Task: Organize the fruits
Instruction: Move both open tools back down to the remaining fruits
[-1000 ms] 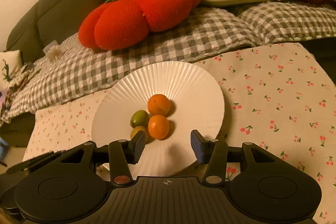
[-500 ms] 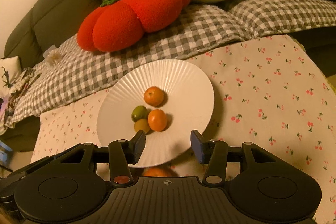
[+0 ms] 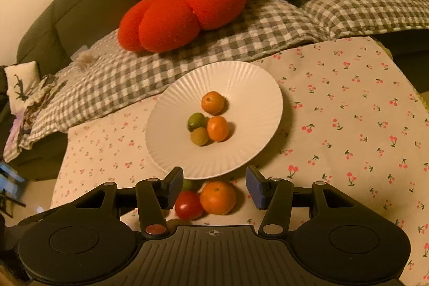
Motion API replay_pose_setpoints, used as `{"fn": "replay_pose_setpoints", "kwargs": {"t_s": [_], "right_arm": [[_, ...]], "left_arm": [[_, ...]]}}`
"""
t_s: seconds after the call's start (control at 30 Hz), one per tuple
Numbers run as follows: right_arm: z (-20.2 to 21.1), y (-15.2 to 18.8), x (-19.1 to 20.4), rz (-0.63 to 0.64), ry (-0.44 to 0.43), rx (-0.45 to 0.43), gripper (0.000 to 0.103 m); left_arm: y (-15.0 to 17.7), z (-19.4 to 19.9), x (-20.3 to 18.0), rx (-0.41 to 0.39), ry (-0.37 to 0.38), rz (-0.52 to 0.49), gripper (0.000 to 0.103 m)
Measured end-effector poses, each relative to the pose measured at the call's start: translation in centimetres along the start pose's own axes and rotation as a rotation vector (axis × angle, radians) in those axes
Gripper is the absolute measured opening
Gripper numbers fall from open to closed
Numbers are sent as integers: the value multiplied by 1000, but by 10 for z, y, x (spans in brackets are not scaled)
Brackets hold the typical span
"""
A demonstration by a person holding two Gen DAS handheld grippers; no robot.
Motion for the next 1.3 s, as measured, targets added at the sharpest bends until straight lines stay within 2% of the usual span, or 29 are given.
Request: {"fn": "replay_pose_setpoints", "kwargs": {"t_s": [0.53, 0.67, 0.87, 1.2, 1.3], "right_arm": [[-9, 15, -9, -30, 8, 68, 51], [-15, 21, -13, -62, -4, 97, 51], [-23, 25, -16, -64, 13, 103, 51], [-37, 27, -19, -113, -19, 115, 51], [-40, 27, -17, -116, -25, 114, 51]], "left_arm": [[42, -19, -7, 126, -13, -62, 35], [47, -22, -9, 127, -17, -81, 35], [46, -25, -10, 112, -15, -98, 35], [44, -30, -8, 100, -13, -131, 33], [43, -31, -8, 102, -9, -137, 29]]}}
Point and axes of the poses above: each gripper's, at about its wrist camera, not at the fingertips, and z roughly against the way its jaws point, x to its left, y to its underside, the point moved 2 cm from there along -z, roughly the way its jaws point, and after that the axes turned 6 degrees about z, right-handed, at the moved point
